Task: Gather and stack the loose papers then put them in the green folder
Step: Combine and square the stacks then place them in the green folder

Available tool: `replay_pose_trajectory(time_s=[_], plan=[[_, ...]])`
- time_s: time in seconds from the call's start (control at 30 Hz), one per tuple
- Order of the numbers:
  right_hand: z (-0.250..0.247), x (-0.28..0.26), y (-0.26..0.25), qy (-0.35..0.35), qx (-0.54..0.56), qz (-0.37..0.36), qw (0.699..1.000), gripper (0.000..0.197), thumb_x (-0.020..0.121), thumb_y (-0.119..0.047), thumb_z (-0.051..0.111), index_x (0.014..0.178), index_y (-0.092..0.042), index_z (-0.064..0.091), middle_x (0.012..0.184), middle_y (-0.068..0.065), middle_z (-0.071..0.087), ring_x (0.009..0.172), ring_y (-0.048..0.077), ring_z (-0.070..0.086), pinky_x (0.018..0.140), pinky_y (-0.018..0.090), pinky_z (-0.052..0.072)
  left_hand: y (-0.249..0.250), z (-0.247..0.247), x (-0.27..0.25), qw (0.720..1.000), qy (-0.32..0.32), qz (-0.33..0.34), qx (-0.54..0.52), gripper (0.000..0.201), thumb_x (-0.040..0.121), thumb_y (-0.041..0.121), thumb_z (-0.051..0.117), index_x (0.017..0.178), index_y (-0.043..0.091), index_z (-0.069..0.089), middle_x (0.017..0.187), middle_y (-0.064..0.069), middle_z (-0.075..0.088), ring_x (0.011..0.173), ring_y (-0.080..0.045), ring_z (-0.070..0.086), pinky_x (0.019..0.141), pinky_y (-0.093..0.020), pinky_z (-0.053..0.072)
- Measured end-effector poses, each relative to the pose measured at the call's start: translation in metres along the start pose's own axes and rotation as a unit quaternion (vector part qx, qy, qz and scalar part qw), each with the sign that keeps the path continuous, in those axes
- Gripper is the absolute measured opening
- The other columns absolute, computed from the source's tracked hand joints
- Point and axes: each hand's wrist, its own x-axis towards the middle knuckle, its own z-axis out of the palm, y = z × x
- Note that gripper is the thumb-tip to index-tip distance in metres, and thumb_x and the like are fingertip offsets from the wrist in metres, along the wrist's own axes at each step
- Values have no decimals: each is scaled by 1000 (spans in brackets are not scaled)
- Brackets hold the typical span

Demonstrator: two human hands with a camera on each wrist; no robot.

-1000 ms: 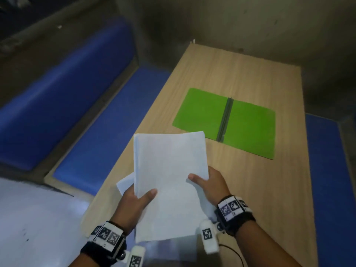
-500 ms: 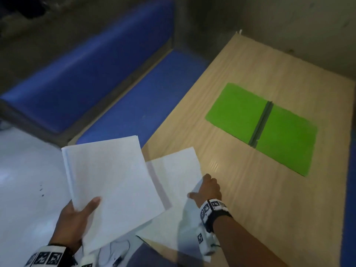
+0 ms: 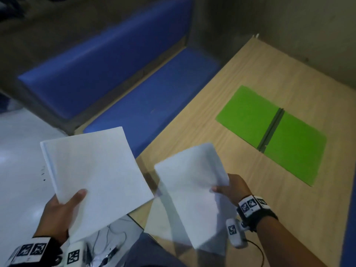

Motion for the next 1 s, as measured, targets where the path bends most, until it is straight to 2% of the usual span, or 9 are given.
replay_pose_trajectory(time_s=[0.07,0.13,0.2,0.43,0.57,0.67,0.83,0.93,1.0], plan=[[7,-1,9,-65,-188,-33,979,24,73,-31,78,82,-13,65,92,4,65,87,21,64,68,23,48,2,-5,1,1000,6,-2,-3,44,91,18,70,130,1,58,114,-14,62,97,-29,56,87,-39,41],[26,0,28,-94,-322,-81,939,52,70,-41,75,115,-18,63,137,2,48,125,24,47,97,33,43,2,-7,4,1000,5,0,-11,49,88,21,73,131,3,59,118,-13,65,99,-29,58,89,-40,42],[44,-2,41,-66,-365,-116,922,56,71,-45,71,121,-25,57,151,-5,28,135,24,31,105,38,36,3,-5,3,1000,9,2,-8,46,88,22,73,129,5,60,120,-14,65,99,-29,59,89,-39,42],[62,-9,44,-7,-346,-44,937,74,67,-40,74,131,-34,36,124,-5,50,121,22,44,95,43,32,18,10,0,999,-30,41,13,44,88,19,73,128,4,60,113,-18,66,95,-32,61,89,-43,46],[49,-18,64,-21,-328,-55,943,22,82,-22,58,103,-29,55,122,-1,43,118,23,42,82,36,39,32,33,-3,995,-63,81,20,39,89,18,72,125,7,60,109,-14,65,83,-23,62,74,-35,49],[39,-34,85,-48,-239,-21,970,25,85,-14,55,78,-31,39,107,1,51,95,20,55,80,32,48,36,52,5,991,-82,98,37,32,89,19,73,117,9,61,106,-15,66,81,-21,62,68,-31,49],[10,-67,116,-44,-2,-7,999,40,80,-15,70,106,-41,53,112,-3,66,106,16,61,87,30,49,32,88,19,984,-108,114,82,43,88,22,74,124,2,63,113,-20,69,97,-34,65,91,-46,52],[-24,-95,120,20,114,-68,991,62,73,-14,77,116,-50,51,99,2,70,98,14,64,90,33,50,22,113,20,979,-132,128,91,45,89,16,72,129,0,59,114,-17,67,101,-31,63,96,-43,48],[-46,-115,117,44,198,-108,973,75,71,-2,78,129,-40,51,109,4,72,109,19,63,97,38,48,13,133,15,976,-145,136,91,44,90,12,71,130,-1,58,114,-17,66,101,-30,62,96,-42,47]])
